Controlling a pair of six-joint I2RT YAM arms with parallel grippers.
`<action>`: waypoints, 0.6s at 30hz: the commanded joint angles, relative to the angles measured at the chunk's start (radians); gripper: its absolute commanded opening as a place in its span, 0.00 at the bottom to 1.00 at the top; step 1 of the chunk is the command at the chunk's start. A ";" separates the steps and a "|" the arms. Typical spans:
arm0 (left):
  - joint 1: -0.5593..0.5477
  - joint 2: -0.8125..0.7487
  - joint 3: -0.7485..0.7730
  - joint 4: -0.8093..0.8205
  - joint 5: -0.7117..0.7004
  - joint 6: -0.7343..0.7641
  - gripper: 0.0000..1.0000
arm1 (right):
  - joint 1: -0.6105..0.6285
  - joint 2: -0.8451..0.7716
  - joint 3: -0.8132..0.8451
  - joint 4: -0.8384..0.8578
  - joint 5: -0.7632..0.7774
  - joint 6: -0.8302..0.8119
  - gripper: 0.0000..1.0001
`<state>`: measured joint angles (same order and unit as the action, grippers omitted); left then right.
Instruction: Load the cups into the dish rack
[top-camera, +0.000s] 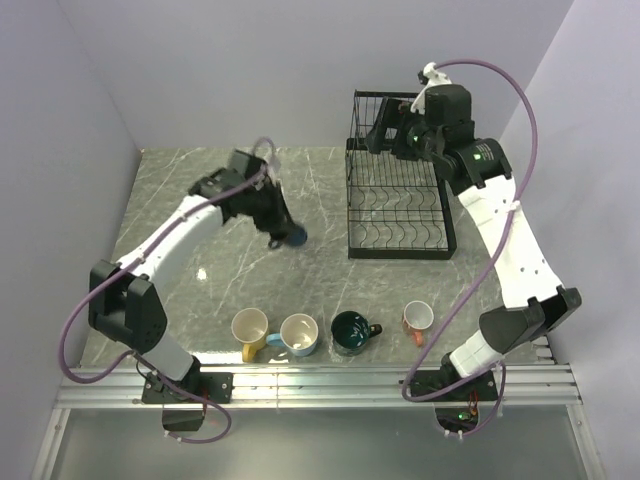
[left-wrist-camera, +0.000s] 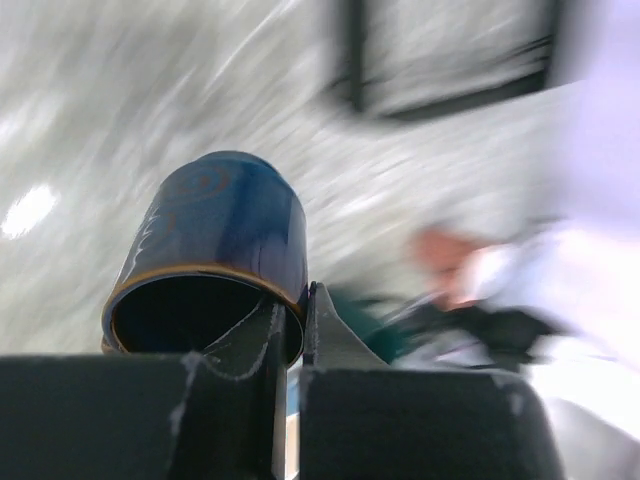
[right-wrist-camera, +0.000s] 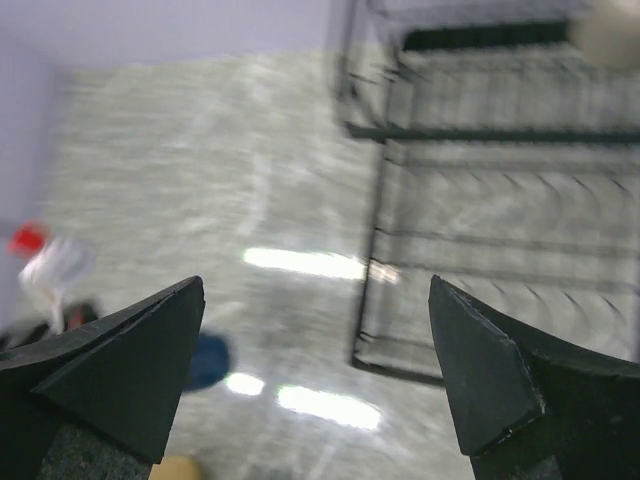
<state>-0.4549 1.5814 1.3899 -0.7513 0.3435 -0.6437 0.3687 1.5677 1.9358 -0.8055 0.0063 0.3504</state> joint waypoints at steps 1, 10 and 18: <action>0.097 -0.047 0.066 0.334 0.331 -0.104 0.00 | -0.007 -0.098 0.029 0.173 -0.221 0.015 1.00; 0.153 -0.002 -0.230 1.685 0.626 -1.062 0.00 | -0.059 -0.138 -0.109 0.310 -0.619 0.087 1.00; 0.162 0.239 -0.276 2.521 0.390 -1.705 0.00 | -0.053 -0.175 -0.276 0.325 -0.595 0.056 1.00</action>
<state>-0.2996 1.7901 1.0992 1.0801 0.8295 -1.8511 0.3145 1.4147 1.6756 -0.5179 -0.5690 0.4217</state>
